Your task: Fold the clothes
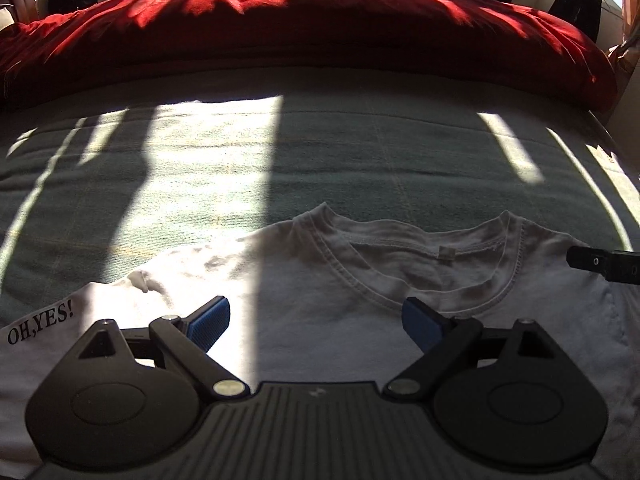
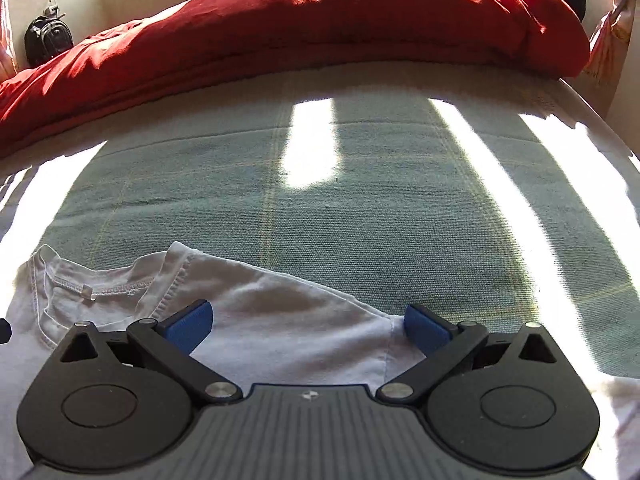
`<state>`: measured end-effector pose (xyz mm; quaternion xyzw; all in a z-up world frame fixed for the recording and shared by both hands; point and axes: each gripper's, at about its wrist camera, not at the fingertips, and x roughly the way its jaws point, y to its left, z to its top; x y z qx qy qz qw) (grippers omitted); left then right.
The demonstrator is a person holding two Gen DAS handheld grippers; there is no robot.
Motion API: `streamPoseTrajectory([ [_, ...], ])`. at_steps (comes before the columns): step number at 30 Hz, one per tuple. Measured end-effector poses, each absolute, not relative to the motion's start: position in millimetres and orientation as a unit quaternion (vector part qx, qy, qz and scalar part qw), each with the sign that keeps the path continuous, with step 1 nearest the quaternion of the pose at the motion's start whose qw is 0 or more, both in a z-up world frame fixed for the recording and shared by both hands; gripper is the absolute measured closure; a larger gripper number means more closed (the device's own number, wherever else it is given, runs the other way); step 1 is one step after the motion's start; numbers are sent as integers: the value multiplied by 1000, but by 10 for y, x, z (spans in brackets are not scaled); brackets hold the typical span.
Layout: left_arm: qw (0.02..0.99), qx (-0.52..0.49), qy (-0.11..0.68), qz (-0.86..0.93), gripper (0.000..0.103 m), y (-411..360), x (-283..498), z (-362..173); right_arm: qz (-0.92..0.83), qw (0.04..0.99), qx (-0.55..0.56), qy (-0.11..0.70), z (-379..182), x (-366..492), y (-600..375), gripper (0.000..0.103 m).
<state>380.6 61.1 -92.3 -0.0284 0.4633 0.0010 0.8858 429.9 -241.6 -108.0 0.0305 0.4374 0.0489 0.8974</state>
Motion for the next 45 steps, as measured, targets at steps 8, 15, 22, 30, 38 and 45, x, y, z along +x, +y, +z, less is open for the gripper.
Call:
streamPoseTrajectory([
  [8, 871, -5, 491, -14, 11, 508, 3682, -1058, 5, 903, 44, 428, -1173, 4234, -2755, 0],
  [15, 866, -5, 500, -12, 10, 532, 3771, -1157, -34, 904, 53, 422, -1279, 4210, -3049, 0],
  [22, 871, -22, 491, -17, 10, 561, 3839, -1095, -5, 902, 100, 421, -891, 3943, -2959, 0],
  [30, 872, -36, 487, 24, 10, 872, 4007, -1279, 63, 886, 108, 446, -813, 3592, -2447, 0],
  [38, 874, -63, 480, 39, 10, 1053, 3915, -978, 94, 875, 124, 459, -728, 3434, -2162, 0],
  [45, 859, -38, 510, -1, 10, 778, 3264, -1077, 73, 871, 108, 474, -854, 3154, -2146, 0],
])
